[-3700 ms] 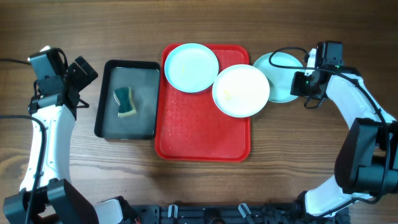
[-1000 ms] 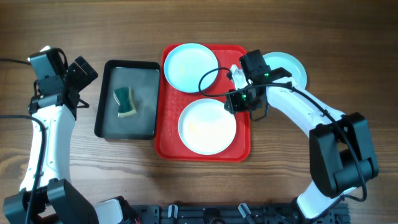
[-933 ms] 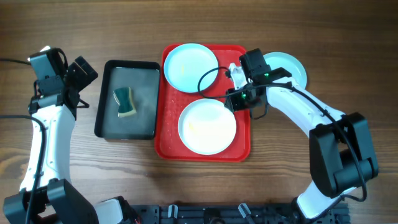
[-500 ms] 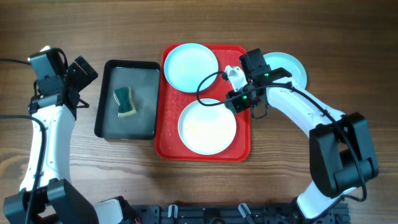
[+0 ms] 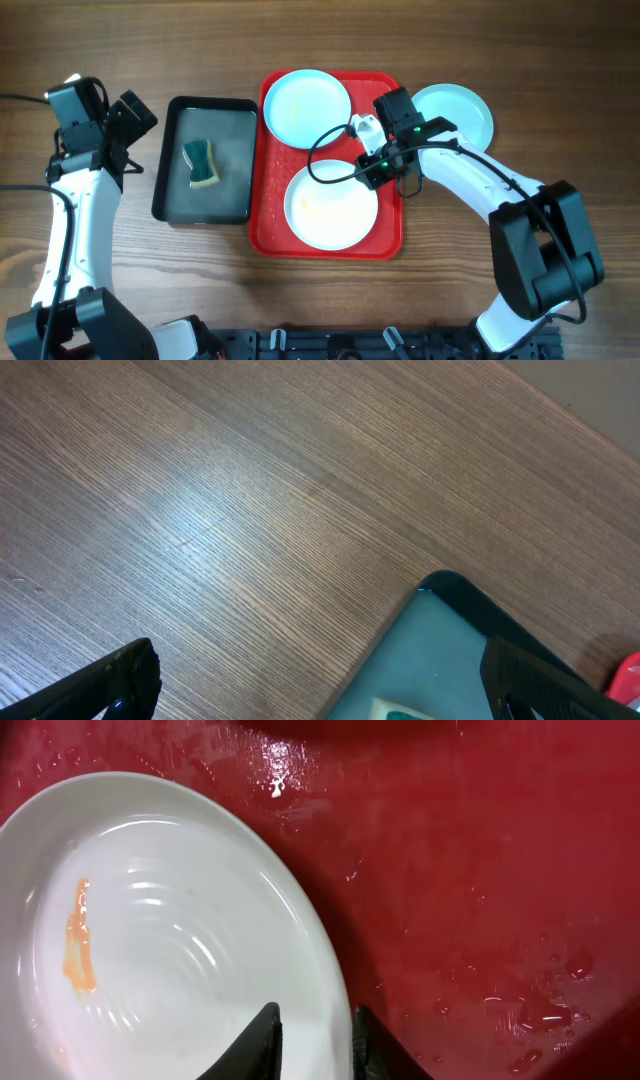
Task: Clean dirty plates on tray and stack at the side
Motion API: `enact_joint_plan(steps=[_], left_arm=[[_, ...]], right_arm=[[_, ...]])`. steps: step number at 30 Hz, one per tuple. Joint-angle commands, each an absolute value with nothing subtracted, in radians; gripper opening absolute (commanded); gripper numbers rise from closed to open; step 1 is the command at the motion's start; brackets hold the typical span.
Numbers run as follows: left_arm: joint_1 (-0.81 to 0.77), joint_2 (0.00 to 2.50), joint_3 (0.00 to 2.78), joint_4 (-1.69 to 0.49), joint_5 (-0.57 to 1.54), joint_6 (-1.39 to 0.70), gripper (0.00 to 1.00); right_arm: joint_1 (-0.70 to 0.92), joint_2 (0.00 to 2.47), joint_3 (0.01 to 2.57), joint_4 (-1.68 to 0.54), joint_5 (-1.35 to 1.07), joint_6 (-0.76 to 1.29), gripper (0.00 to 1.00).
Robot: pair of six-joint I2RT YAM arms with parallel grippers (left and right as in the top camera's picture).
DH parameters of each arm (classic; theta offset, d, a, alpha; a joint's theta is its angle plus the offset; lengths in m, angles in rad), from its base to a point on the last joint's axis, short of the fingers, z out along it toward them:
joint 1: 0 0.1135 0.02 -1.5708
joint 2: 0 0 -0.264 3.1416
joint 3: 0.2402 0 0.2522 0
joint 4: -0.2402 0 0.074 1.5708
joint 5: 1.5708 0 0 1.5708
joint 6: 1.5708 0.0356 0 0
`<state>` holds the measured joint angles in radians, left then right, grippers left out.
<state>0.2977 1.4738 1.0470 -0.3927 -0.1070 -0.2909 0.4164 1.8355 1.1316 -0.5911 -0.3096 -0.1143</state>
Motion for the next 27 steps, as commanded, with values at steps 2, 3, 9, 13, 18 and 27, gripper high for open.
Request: enact_joint_plan(steps=[2,3,9,13,18,27], left_arm=[[0.300,1.464,1.066,-0.390,-0.102,-0.297,1.00],[0.300,1.464,1.066,-0.390,-0.102,-0.297,1.00],[0.300,1.464,1.066,-0.390,-0.102,-0.297,1.00],[0.300,1.464,1.066,-0.390,-0.102,-0.297,1.00],[0.300,1.464,1.066,-0.390,-0.102,-0.297,1.00],[0.300,1.464,1.066,-0.390,-0.102,-0.297,1.00]], right_arm=[[0.418,1.884,1.123,-0.580,-0.285,-0.129,0.22],[0.418,1.884,1.123,-0.582,-0.285,-0.129,0.21],[0.418,1.892,1.123,-0.580,-0.281,-0.128,0.13],[0.418,1.888,1.142,-0.604,-0.281,-0.026,0.08],[0.418,1.870,1.164,-0.612,-0.281,0.227,0.04],[0.417,1.868,1.165,-0.646,-0.179,0.370,0.04]])
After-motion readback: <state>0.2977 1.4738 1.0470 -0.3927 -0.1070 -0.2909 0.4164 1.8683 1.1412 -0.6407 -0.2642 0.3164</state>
